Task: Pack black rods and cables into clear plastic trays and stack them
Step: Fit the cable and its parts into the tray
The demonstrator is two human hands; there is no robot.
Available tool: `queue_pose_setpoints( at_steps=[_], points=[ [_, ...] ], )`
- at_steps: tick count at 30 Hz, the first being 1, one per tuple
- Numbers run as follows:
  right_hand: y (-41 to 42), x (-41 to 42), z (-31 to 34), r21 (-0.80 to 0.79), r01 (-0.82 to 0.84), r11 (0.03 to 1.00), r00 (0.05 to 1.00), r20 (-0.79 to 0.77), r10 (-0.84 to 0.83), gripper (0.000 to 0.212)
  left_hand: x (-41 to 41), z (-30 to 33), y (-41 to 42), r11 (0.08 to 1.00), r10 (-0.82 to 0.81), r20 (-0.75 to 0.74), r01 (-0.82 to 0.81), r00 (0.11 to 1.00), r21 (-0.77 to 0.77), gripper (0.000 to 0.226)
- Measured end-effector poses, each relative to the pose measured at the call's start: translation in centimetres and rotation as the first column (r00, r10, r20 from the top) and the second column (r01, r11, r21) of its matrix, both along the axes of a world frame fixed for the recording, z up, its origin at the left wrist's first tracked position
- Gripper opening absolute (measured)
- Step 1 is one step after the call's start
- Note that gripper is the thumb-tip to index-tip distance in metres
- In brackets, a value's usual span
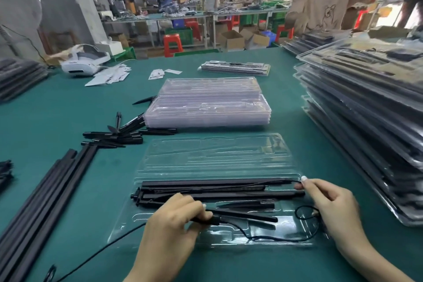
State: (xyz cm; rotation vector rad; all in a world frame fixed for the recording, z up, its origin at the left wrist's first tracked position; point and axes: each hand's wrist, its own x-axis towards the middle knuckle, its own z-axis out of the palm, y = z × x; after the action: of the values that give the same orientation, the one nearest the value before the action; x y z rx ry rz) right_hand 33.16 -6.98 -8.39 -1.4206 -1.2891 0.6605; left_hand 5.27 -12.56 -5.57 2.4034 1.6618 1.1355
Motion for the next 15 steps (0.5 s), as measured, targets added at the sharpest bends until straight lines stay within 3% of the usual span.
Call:
queue_pose_setpoints(
  at_steps=[3, 5, 7, 9, 10, 12, 15],
  points=[
    [0.4, 0.8, 1.0, -0.031, -0.035, 0.999, 0.997, -0.074, 0.032, 0.024, -0.9, -0.1, 0.0, 0.996, 0.061, -0.068, -0.057, 0.996, 0.065, 0.014],
    [0.7, 1.3, 1.8, -0.021, -0.05, 0.999, 0.999, -0.018, 0.049, 0.019, -1.2, -0.3, -0.2, 0.996, 0.049, -0.087, -0.042, 0.995, 0.085, 0.011],
    [1.0, 1.7, 2.8, 0.069, -0.062, 0.996, 0.952, 0.304, 0.038, 0.019, -0.7, -0.5, -0.5, 0.993, 0.001, -0.119, 0.014, 0.993, 0.121, 0.013],
    [0.9, 1.6, 4.2, 0.165, -0.131, 0.978, 0.765, 0.645, -0.007, 0.016, 0.4, -0.9, -0.7, 0.985, -0.041, -0.163, 0.067, 0.986, 0.159, 0.03],
    [0.9, 1.5, 4.8, 0.16, -0.189, 0.969, 0.684, 0.73, 0.013, 0.016, 0.8, -1.0, -0.7, 0.983, -0.059, -0.174, 0.087, 0.983, 0.16, 0.045],
    [1.0, 1.7, 5.5, 0.116, -0.248, 0.962, 0.597, 0.8, 0.058, 0.019, 1.0, -0.9, -0.6, 0.982, -0.09, -0.202, 0.12, 0.975, 0.145, 0.063],
    [1.8, 2.8, 5.5, 0.051, -0.201, 0.978, 0.582, 0.809, 0.078, 0.007, 0.3, -0.8, -0.6, 0.97, -0.195, -0.304, 0.23, 0.932, 0.083, 0.068]
  ],
)
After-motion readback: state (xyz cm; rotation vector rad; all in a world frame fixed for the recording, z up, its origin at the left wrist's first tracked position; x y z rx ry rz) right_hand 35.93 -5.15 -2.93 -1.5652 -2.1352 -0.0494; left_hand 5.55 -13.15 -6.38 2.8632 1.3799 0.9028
